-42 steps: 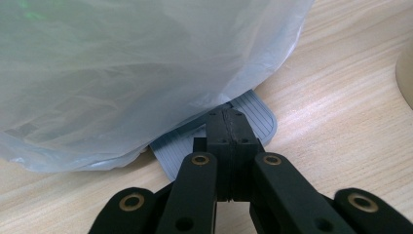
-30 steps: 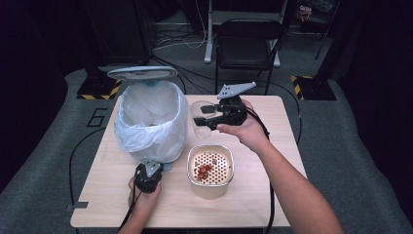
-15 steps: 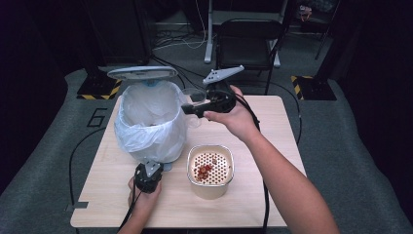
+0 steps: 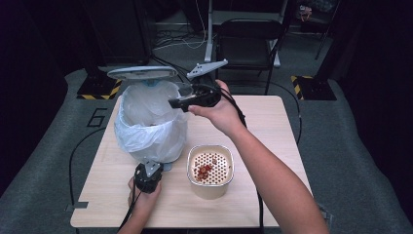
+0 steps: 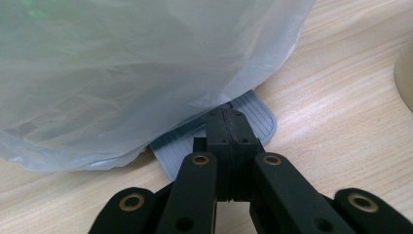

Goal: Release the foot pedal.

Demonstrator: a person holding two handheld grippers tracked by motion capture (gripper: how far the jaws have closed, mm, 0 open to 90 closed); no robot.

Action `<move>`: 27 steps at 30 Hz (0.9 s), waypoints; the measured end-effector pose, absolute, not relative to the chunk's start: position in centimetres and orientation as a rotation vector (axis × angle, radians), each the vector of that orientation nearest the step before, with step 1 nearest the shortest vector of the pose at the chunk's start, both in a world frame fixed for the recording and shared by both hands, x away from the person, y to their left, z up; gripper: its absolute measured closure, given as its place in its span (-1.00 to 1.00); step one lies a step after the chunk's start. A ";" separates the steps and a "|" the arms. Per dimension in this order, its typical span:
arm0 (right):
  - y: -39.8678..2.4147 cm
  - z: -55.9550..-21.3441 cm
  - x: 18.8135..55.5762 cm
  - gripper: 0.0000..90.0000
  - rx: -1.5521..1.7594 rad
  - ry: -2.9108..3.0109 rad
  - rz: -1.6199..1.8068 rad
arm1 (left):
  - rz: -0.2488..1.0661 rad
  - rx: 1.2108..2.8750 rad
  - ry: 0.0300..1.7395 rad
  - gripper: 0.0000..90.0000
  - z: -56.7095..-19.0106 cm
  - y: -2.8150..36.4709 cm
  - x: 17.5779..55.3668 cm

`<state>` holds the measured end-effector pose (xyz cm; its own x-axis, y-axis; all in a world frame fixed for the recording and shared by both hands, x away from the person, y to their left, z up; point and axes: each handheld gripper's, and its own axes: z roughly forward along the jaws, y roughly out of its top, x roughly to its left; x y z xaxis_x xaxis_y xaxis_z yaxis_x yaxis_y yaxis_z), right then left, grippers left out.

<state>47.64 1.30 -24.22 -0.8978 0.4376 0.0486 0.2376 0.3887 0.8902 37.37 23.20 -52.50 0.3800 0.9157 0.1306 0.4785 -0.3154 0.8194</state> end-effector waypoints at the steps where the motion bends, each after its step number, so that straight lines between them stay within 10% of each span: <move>1: 1.6 -24.1 47.6 -0.03 0.610 2.446 1.525 | 0.793 1.939 1.200 1.00 -52.5 23.2 37.4; 27: 9.9 -26.4 49.3 -0.31 0.699 2.391 1.450 | 0.802 1.937 1.200 1.00 -52.5 23.2 37.4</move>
<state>49.33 9.94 -26.43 -0.8510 0.5245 0.0273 0.2664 0.3864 0.8830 37.37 23.16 -52.52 0.3761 0.9166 0.1356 0.4754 -0.3165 0.8209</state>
